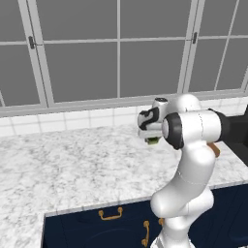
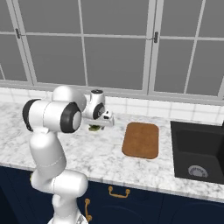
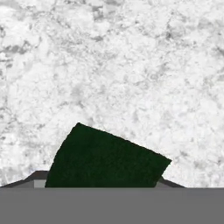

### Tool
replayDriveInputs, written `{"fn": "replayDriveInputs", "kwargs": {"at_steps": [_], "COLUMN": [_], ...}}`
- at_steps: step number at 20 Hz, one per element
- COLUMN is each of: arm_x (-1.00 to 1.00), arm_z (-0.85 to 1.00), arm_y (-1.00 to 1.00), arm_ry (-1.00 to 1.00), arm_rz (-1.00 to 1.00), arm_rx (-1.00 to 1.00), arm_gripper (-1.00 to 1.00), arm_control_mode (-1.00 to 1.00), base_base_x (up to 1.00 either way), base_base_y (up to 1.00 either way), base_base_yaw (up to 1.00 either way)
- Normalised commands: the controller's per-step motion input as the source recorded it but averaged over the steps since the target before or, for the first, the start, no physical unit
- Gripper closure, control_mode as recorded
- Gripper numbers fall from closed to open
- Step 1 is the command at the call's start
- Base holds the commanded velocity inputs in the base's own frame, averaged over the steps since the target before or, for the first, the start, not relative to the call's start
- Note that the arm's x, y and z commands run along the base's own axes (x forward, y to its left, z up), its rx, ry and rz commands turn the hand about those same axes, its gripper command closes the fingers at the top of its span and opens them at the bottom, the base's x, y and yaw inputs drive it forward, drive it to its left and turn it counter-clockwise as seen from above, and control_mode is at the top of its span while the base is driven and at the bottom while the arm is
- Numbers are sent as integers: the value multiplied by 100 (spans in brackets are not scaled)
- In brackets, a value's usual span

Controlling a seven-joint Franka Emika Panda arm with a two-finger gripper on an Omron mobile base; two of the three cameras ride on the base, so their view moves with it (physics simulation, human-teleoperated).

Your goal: Pick up the sponge from the counter and clean the cutting board by briefly scrubbing or pressing down on the cutting board. Once finished, release the sponge.

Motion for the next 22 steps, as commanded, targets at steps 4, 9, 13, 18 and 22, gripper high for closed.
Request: {"fn": "replayDriveInputs", "kwargs": {"at_steps": [4,9,13,18,22], "arm_x": [8,4,1,0,0], "arm_z": [-52,-49,-57,-37,0], "arm_y": [0,6,1,4,0], "arm_ry": [0,0,0,0,0], "arm_rz": [0,0,0,0,0], "arm_rx": [0,0,0,0,0], "arm_gripper": [100,100,100,-100,-100], "arm_control_mode": [-100,-100,-100,-100,-100], "base_base_x": [0,0,0,0,0], "base_base_y": [0,0,0,0,0], "base_base_yaw": [0,0,0,0,0]}}
